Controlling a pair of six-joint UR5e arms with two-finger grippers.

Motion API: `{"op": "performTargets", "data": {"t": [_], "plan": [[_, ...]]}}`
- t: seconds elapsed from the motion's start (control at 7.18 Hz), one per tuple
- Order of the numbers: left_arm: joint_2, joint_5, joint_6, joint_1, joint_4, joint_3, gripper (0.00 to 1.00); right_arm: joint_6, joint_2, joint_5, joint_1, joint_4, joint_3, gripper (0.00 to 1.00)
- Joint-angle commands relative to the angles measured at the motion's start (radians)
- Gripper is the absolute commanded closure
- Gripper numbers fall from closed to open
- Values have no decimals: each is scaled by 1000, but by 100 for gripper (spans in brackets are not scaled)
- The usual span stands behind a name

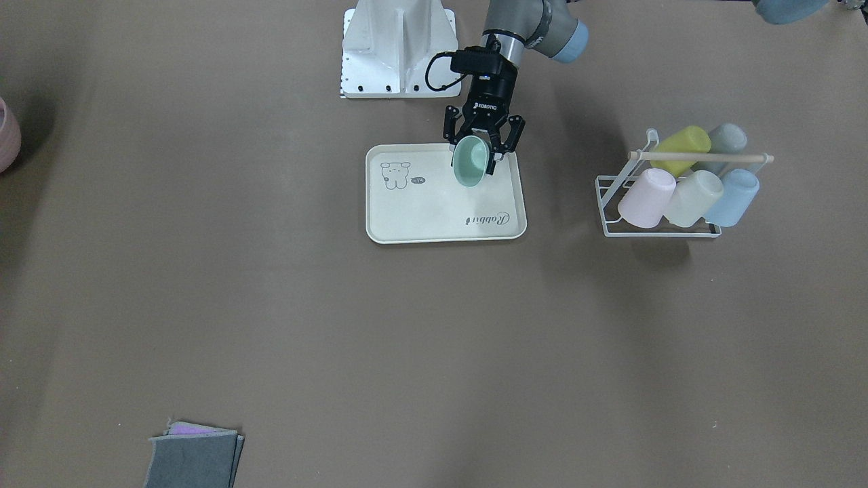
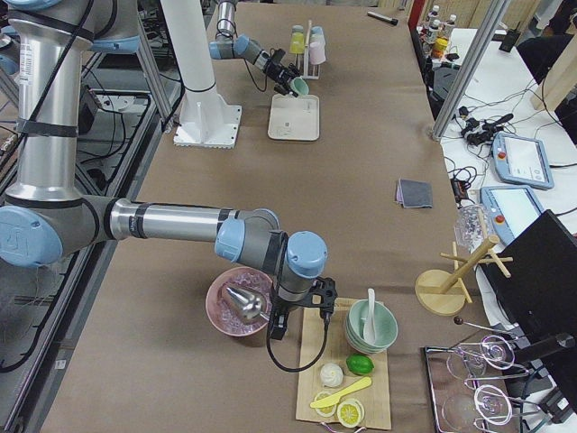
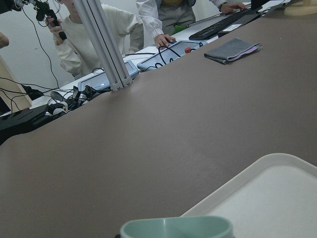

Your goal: Pick up and place green cup on tray

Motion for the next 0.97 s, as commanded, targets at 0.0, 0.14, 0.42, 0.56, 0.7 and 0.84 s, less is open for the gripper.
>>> {"op": "performTargets", "data": {"t": [0.0, 0.14, 0.42, 0.56, 0.7, 0.84], "plan": [[-92, 1, -1, -18, -1, 103, 41, 1, -8, -3, 0, 2, -2, 1], [-118, 1, -1, -23, -1, 138, 41, 1, -8, -4, 0, 0, -4, 1], [-158, 2, -3, -30, -2, 196, 40, 1, -7, -4, 0, 2, -5, 1], [-172, 2, -3, -32, -26, 221, 40, 1, -8, -4, 0, 2, -7, 1], [-187, 2, -1, -35, -71, 267, 39, 0, -8, -4, 0, 2, -8, 1], [-189, 2, -1, -36, -77, 270, 38, 0, -8, -3, 0, 2, -8, 1]]}}
